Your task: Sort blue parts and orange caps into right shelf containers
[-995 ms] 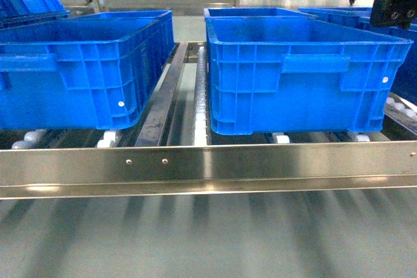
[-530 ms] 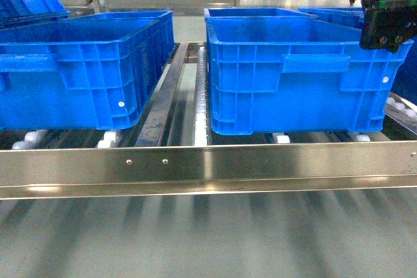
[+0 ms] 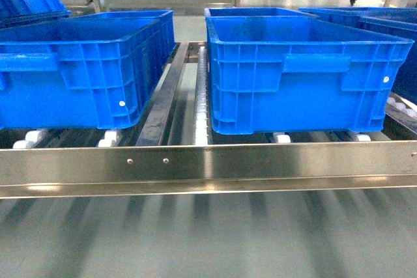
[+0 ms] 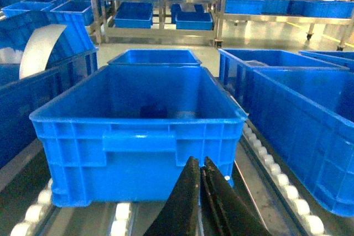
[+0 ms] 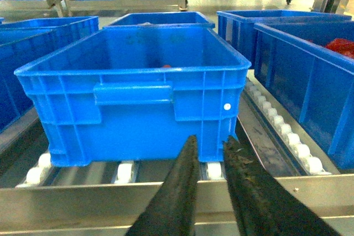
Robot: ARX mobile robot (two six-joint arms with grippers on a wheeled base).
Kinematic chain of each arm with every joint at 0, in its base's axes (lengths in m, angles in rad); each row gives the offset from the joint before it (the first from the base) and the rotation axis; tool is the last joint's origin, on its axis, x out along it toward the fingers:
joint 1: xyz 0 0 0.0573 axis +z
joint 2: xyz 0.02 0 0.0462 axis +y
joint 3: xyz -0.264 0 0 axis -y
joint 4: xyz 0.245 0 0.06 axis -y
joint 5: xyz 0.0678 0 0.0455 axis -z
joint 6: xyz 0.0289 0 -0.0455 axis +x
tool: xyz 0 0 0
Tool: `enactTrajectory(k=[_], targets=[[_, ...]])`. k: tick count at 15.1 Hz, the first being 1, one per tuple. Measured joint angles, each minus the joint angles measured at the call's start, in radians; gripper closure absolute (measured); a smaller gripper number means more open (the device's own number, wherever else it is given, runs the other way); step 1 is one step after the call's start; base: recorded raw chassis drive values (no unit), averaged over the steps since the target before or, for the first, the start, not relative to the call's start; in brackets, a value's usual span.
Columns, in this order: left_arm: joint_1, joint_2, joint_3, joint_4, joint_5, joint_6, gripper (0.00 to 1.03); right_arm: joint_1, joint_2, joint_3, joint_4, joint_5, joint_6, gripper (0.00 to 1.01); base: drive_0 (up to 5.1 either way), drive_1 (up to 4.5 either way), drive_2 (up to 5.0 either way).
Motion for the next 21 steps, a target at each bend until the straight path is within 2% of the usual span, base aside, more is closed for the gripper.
enactTrajectory(k=[1, 2, 3, 4, 5, 6, 7, 13, 14, 21], targets=[[-0.004, -0.019, -0.040, 0.000, -0.005, -0.003, 1.01, -0.012, -0.031, -0.028, -0.010, -0.010, 0.000, 0.98, 0.0, 0.00, 0.0], [-0.011, -0.035, -0.089, -0.007, -0.017, -0.003, 1.01, -0.023, -0.074, -0.058, -0.016, -0.016, 0.003, 0.99, 0.0, 0.00, 0.0], [-0.058, -0.080, -0.141, -0.014, -0.071, -0.004, 1.01, -0.034, -0.135, -0.095, -0.035, -0.028, 0.003, 0.99, 0.0, 0.00, 0.0], [-0.073, -0.124, -0.164, -0.013, -0.066, -0.003, 1.01, -0.038, -0.141, -0.134, 0.039, -0.035, 0.004, 0.99, 0.0, 0.00, 0.0], [-0.072, -0.172, -0.187, -0.015, -0.070, -0.004, 1.01, -0.055, -0.161, -0.171, 0.000, -0.051, 0.005, 0.99, 0.0, 0.00, 0.0], [-0.068, -0.199, -0.208, -0.032, -0.077, -0.004, 1.01, -0.101, -0.198, -0.197, -0.033, -0.100, 0.005, 0.99, 0.0, 0.00, 0.0], [-0.067, -0.236, -0.242, -0.054, -0.077, -0.004, 1.01, -0.118, -0.264, -0.210, -0.063, -0.101, 0.006, 0.99, 0.0, 0.00, 0.0], [-0.069, -0.473, -0.332, -0.195, -0.075, -0.004, 1.01, -0.117, -0.581, -0.271, -0.305, -0.110, 0.006, 0.99, 0.0, 0.00, 0.0], [-0.069, -0.467, -0.358, -0.128, -0.075, -0.004, 1.01, -0.115, -0.615, -0.275, -0.338, -0.110, 0.006, 0.99, 0.0, 0.00, 0.0], [-0.069, -0.706, -0.373, -0.365, -0.075, -0.004, 1.01, -0.115, -0.882, -0.281, -0.578, -0.110, 0.007, 0.99, 0.0, 0.00, 0.0]])
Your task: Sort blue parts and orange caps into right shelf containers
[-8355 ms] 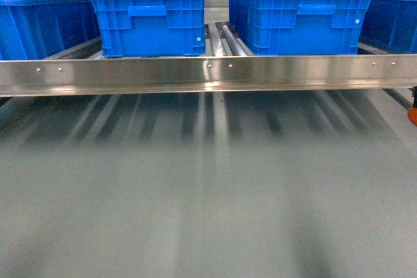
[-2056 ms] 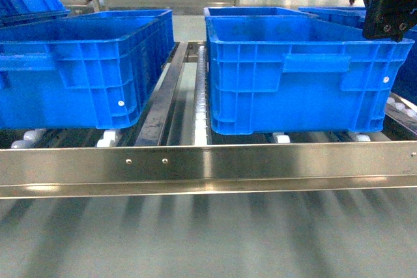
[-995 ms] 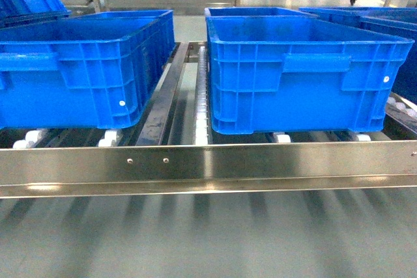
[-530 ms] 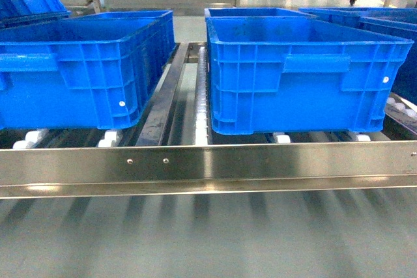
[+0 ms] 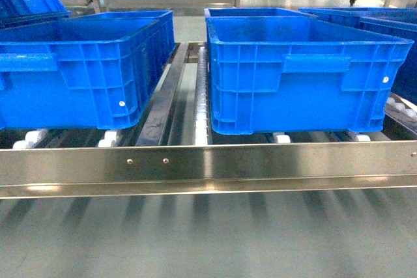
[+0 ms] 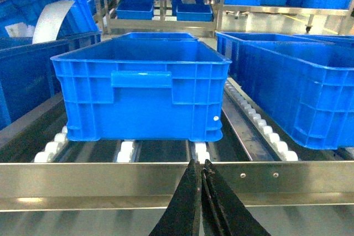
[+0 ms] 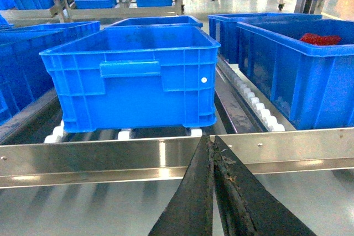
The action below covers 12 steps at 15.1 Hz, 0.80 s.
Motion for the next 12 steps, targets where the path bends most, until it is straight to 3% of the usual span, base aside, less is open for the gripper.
enactTrajectory(k=[6, 11, 12], targets=[[0.000, -0.193, 0.000, -0.186, 0.000, 0.000, 1.01, 0.000, -0.193, 0.000, -0.191, 0.000, 0.000, 0.99, 0.0, 0.00, 0.0], [0.000, -0.286, 0.000, -0.278, 0.000, 0.000, 1.01, 0.000, -0.288, 0.000, -0.284, 0.000, 0.000, 0.99, 0.0, 0.00, 0.0], [0.000, -0.349, 0.001, -0.367, -0.001, 0.000, 1.01, 0.000, -0.339, 0.000, -0.364, 0.000, 0.000, 0.99, 0.0, 0.00, 0.0]])
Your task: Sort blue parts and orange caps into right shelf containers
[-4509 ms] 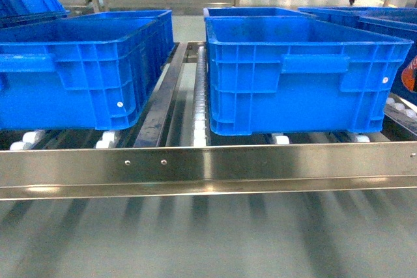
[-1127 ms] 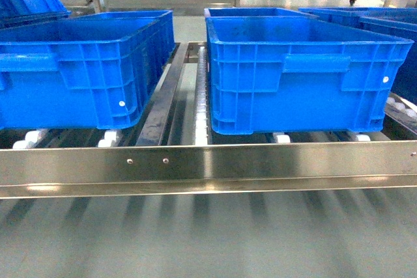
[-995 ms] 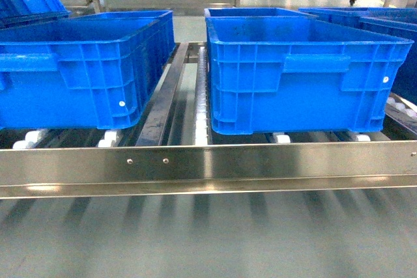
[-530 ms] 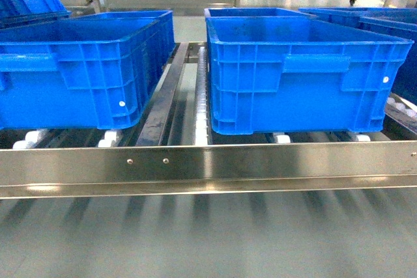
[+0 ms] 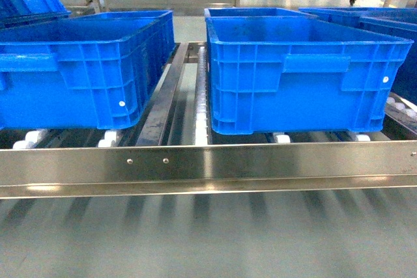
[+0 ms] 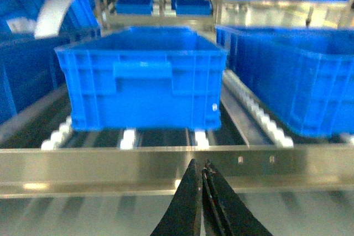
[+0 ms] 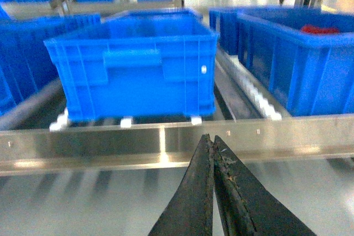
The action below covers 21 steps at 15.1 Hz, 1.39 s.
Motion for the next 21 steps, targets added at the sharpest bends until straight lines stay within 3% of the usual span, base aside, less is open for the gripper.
enactTrajectory(k=[1, 9, 10, 17, 18, 21], targets=[[0.000, -0.092, -0.001, -0.104, -0.005, -0.001, 1.01, 0.000, -0.103, 0.000, -0.107, 0.000, 0.001, 0.99, 0.0, 0.00, 0.0], [0.000, -0.102, -0.001, -0.092, 0.001, 0.000, 1.01, 0.000, -0.121, 0.000, -0.101, -0.001, 0.006, 0.99, 0.0, 0.00, 0.0], [0.000, -0.102, -0.001, -0.092, 0.001, -0.002, 0.99, 0.000, -0.121, 0.000, -0.101, 0.000, 0.006, 0.89, 0.0, 0.00, 0.0], [0.000, -0.102, -0.001, -0.092, 0.001, -0.002, 0.08, 0.000, -0.121, 0.000, -0.101, -0.001, 0.007, 0.01, 0.0, 0.00, 0.0], [0.000, -0.102, -0.001, -0.092, 0.001, 0.000, 0.04, 0.000, -0.121, 0.000, -0.101, -0.001, 0.007, 0.04, 0.0, 0.00, 0.0], [0.000, -0.102, -0.001, -0.092, 0.001, -0.001, 0.05, 0.000, -0.121, 0.000, -0.101, 0.000, 0.007, 0.03, 0.0, 0.00, 0.0]])
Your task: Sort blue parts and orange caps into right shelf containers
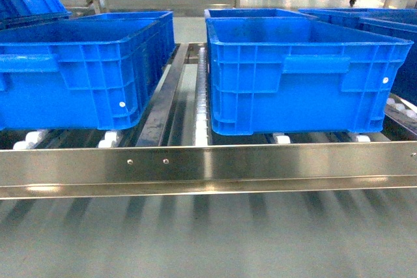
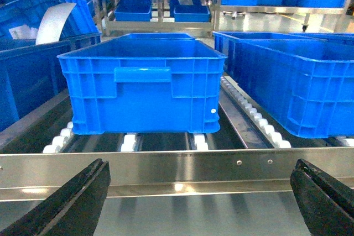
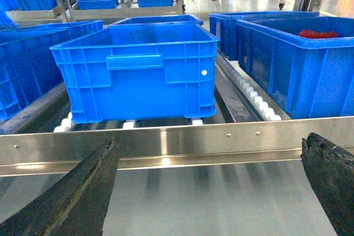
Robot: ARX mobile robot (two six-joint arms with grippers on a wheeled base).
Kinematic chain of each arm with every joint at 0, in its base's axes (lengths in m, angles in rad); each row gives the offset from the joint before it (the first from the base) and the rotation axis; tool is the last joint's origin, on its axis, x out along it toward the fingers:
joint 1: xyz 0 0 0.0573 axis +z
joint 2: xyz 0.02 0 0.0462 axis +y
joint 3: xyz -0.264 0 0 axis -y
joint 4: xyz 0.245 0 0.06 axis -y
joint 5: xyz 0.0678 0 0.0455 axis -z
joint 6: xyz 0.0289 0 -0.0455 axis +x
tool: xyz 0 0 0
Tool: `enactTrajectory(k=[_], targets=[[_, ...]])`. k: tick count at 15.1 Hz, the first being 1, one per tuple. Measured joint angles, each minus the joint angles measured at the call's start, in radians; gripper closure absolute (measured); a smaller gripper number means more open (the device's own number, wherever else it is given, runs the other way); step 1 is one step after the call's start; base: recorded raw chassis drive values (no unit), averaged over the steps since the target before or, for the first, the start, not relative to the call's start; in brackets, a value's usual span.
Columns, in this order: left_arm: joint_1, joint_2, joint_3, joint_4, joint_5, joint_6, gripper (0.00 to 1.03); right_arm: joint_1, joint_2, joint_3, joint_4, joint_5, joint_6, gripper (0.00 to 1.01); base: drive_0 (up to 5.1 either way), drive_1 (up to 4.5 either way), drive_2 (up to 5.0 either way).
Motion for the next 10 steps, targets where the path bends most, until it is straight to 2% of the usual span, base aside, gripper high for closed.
enactTrajectory(k=[10], targets=[[0.000, 0.000, 0.000, 0.000, 0.000, 0.000, 0.05, 0.000, 0.000, 0.000, 0.000, 0.000, 0.000, 0.03, 0.0, 0.00, 0.0]])
